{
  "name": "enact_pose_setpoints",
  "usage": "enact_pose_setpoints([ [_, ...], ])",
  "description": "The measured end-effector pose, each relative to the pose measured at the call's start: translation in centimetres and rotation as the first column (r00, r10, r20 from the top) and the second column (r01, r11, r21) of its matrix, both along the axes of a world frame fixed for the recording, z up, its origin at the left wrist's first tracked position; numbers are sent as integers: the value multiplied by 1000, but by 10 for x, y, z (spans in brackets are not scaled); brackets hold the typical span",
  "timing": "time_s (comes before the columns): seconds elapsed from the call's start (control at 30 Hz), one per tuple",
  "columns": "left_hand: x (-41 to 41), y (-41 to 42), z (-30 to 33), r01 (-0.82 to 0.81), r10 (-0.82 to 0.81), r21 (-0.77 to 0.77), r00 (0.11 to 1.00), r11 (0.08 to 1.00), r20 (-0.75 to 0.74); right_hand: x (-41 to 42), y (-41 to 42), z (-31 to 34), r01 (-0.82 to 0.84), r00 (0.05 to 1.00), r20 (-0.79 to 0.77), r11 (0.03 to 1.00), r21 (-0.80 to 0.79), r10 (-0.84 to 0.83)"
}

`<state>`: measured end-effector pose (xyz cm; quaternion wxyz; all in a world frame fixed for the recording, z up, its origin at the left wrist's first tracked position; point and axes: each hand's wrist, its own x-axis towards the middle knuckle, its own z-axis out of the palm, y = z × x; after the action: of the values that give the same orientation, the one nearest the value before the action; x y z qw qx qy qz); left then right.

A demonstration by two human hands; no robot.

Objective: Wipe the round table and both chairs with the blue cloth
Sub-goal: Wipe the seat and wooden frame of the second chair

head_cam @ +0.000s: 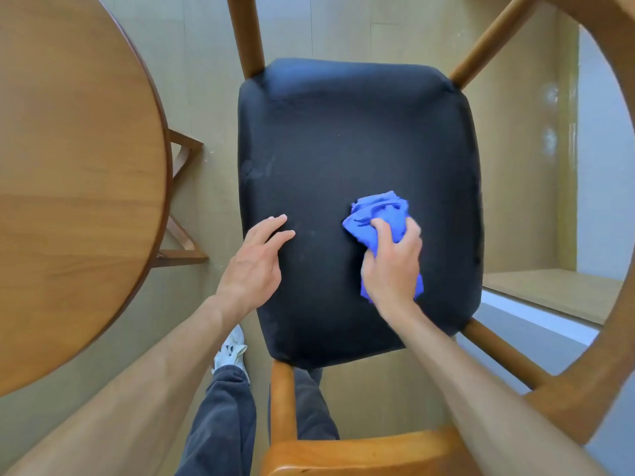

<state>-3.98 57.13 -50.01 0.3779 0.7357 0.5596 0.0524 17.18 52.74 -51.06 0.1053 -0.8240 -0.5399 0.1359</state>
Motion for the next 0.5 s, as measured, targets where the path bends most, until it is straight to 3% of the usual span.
enact_pose_setpoints([
  [0.07, 1, 5, 4, -78, 79, -15, 997, 997, 22, -42, -18, 1, -261, 965, 7, 965, 12, 261],
  [0.13, 3, 12, 11, -197, 198, -32, 980, 980, 24, -61, -37, 2, -558, 830, 24, 829, 23, 558],
  [0.23, 4, 21, 20, -343, 343, -33, 939, 939, 20, -54, -52, 3, -909, 415, 15, 415, 37, 910],
  [0.3, 2, 22, 22, -372, 373, -49, 928, 927, 19, -40, -40, 3, -985, 171, 1, 171, 9, 985],
  [0.37, -2, 21, 21, -406, 408, -65, 913, 912, 25, -31, -14, 3, -995, 98, -11, 98, -27, 995],
  [0.5, -8, 16, 18, -466, 470, -92, 882, 880, 24, -28, 26, -2, -988, 156, 20, 156, -19, 988],
])
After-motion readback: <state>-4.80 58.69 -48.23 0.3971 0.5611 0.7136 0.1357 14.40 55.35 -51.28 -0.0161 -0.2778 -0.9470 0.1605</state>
